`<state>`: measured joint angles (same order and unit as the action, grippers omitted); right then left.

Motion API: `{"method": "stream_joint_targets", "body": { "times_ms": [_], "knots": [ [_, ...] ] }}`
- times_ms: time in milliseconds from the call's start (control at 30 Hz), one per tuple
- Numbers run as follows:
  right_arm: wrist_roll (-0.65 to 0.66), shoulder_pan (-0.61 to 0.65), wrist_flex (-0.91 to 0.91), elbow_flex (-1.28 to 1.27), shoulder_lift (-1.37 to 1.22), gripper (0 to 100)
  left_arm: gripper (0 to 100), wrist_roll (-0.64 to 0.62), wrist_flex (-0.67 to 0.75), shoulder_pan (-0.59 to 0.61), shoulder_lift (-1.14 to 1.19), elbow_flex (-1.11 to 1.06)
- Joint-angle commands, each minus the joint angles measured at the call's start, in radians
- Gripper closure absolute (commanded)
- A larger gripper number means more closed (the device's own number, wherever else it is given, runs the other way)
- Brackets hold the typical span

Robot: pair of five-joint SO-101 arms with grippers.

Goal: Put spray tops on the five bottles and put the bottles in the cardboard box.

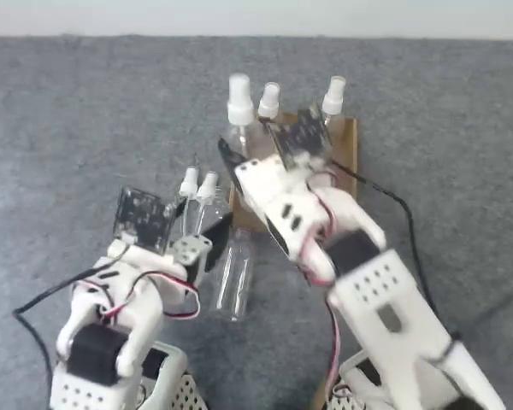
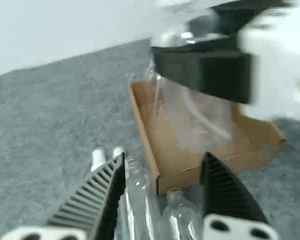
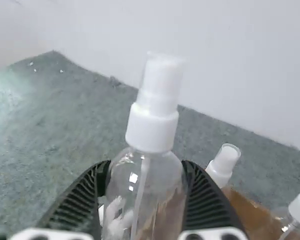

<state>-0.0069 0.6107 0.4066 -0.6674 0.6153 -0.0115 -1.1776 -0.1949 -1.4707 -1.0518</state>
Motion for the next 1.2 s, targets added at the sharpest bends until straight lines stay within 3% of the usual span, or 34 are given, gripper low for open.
{"method": "stream_joint_targets", "body": {
  "times_ms": [0, 167, 333, 733, 933, 1167],
  "knots": [
    [-0.075, -0.001, 0.070, 0.150, -0.071, 99.3, 74, 0.012, 0.058, -0.031, -0.037, -0.053],
    [-0.121, 0.076, 0.229, 0.209, -0.061, 99.3, 74, 0.014, 0.203, -0.025, -0.037, -0.162],
    [-0.121, 0.119, 0.332, 0.203, 0.033, 99.3, 74, 0.037, 0.210, -0.023, -0.037, -0.177],
    [-0.063, 0.031, 0.430, 0.196, 0.165, 99.3, 74, 0.038, 0.209, 0.026, -0.037, -0.177],
    [0.029, -0.082, 0.179, 0.025, 0.119, 99.3, 75, 0.046, 0.207, 0.057, -0.038, -0.173],
    [0.037, -0.165, -0.127, -0.031, -0.082, 99.3, 98, 0.069, 0.296, 0.308, -0.035, -0.154]
  ]
}}
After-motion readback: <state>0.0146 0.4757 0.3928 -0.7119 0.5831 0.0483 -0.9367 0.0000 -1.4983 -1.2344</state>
